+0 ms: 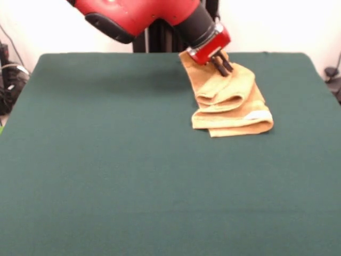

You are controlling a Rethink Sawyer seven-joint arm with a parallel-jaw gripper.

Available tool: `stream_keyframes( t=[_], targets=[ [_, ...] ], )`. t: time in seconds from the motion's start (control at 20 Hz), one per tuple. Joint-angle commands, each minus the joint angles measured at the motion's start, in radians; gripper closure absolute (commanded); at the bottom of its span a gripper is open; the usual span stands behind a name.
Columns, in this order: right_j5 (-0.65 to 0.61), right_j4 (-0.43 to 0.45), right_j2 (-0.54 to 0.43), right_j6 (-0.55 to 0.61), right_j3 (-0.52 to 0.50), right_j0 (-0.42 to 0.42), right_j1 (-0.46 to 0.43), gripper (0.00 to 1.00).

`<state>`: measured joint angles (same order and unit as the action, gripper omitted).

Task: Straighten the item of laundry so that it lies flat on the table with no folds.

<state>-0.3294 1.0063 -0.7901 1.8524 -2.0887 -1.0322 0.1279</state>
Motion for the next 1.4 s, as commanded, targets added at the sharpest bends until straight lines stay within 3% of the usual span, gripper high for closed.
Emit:
stream_keyframes(
  t=[0.05, 0.15, 0.2, 0.35, 0.45, 0.7, 0.95, 1.4],
  targets=[
    [0.401, 0.229, 0.300, 0.322, 0.136, 0.625, 0.219, 1.00],
    [0.670, 0.017, 0.680, 0.370, 0.245, 0.990, 0.187, 1.00],
    [0.759, -0.123, 0.795, 0.341, 0.258, 1.100, 0.141, 1.00],
    [0.863, -0.415, 0.900, 0.227, 0.201, 1.226, 0.089, 1.00],
    [0.916, -0.542, 0.920, 0.140, 0.159, 1.270, 0.072, 1.00],
    [0.974, -0.638, 0.943, 0.043, 0.152, 1.349, 0.021, 1.00],
    [1.048, -0.603, 0.936, 0.073, 0.131, 1.374, 0.005, 1.00],
    [1.122, -0.758, 1.009, 0.157, 0.005, 1.480, 0.036, 1.00]
  ],
)
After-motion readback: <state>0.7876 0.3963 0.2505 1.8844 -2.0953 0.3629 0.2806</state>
